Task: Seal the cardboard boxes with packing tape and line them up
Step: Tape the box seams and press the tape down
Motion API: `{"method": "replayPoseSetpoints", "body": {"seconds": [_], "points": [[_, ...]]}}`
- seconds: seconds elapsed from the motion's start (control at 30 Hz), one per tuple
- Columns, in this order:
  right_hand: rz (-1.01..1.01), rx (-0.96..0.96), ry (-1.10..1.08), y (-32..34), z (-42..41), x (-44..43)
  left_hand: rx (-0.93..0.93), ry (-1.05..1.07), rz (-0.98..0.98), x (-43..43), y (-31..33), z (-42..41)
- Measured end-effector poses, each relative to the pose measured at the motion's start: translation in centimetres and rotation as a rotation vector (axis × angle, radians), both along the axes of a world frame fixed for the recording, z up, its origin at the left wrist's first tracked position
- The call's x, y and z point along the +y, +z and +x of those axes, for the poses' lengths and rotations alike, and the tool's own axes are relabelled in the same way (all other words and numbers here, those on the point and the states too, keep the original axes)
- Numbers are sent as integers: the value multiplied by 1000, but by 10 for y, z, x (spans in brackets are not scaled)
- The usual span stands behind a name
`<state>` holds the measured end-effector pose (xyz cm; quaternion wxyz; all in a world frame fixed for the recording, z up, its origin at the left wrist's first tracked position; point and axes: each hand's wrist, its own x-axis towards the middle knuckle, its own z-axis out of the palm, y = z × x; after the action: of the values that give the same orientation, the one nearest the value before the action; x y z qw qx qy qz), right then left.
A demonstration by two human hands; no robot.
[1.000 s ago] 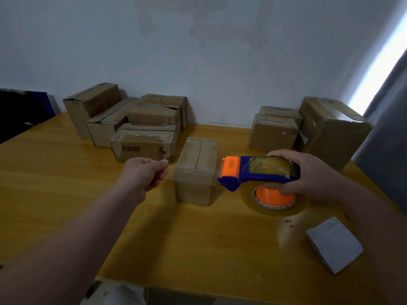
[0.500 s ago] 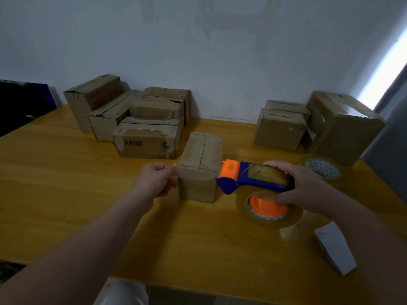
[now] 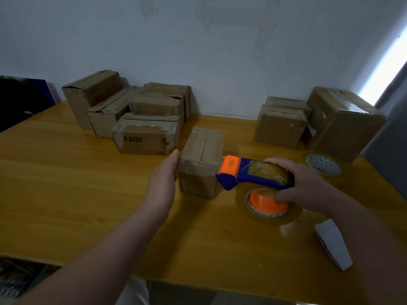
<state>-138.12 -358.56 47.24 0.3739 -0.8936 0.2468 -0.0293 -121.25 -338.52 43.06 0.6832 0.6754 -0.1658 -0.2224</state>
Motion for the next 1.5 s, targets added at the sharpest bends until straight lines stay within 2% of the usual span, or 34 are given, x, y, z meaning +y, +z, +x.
{"method": "replayPoseSetpoints", "body": {"seconds": [0.3,0.4,0.47,0.53,0.6,0.67,0.77,1.0,1.27,1.5], "points": [[14,-12,-18,-4,0,1,27,-99,112,11,-7,4],[21,-13,-23,-3,0,1,18,-138,267,18,2,14],[28,-12,-24,-3,0,2,-222,-119,410,18,9,15],[35,-14,-28,-2,-1,3,-640,-127,587,15,16,9],[34,-16,-26,-2,-1,3,-940,-197,773,10,17,6],[37,-17,-24,-2,-2,4,-1101,-232,930,5,13,8],[28,-16,-22,-3,-2,3,-1235,-256,1042,0,15,6],[26,-18,-16,-4,-1,3,-1223,-439,924,-18,20,-18],[55,-50,-46,-4,-1,15,-1173,-475,773,-12,23,-6],[-25,-202,-54,-20,8,51,-1169,-533,679,4,25,24]]}}
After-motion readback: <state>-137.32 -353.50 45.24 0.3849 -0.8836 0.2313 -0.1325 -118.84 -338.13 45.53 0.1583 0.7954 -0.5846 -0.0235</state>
